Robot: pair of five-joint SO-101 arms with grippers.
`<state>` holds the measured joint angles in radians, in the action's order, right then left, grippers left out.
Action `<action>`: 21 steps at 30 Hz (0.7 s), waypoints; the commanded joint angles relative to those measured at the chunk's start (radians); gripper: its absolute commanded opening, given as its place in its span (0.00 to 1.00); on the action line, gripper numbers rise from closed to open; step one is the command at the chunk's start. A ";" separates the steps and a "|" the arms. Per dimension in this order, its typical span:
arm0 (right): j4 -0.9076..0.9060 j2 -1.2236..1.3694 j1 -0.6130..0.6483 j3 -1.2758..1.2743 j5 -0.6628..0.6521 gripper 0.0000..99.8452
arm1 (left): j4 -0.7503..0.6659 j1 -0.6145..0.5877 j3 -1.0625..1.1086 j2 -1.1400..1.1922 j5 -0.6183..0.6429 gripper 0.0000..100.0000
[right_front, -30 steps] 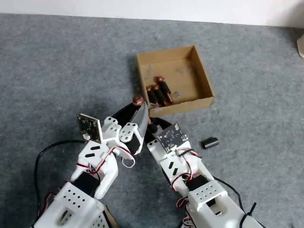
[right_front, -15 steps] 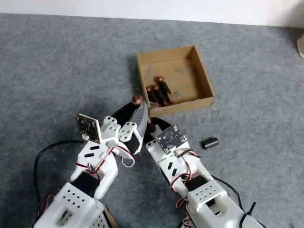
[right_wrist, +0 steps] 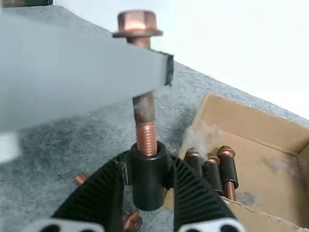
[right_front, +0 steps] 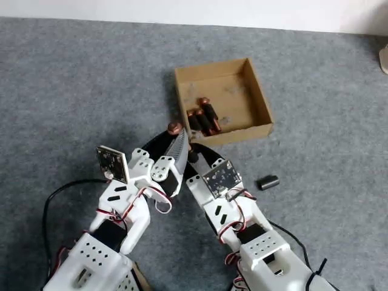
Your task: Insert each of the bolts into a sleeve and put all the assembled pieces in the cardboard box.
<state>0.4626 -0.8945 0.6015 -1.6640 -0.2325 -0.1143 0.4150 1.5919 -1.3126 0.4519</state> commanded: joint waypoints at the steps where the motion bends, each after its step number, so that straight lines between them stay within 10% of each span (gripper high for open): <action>1: 0.025 -0.021 0.004 -0.090 0.000 0.00 | -0.003 -0.013 -0.008 -0.016 -0.005 0.00; 6: 0.025 -0.021 0.001 -0.090 0.000 0.00 | -0.002 -0.002 -0.008 -0.015 -0.137 0.05; 15: 0.024 -0.013 -0.030 -0.090 0.002 0.00 | 0.123 0.027 -0.019 -0.015 -0.035 0.43; 21: -0.007 -0.013 -0.142 -0.090 0.129 0.00 | 0.124 -0.088 -0.016 -0.016 -0.040 0.45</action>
<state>0.4641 -0.8945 0.5294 -1.6640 -0.1665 0.0069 0.3997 1.5919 -1.3142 0.4028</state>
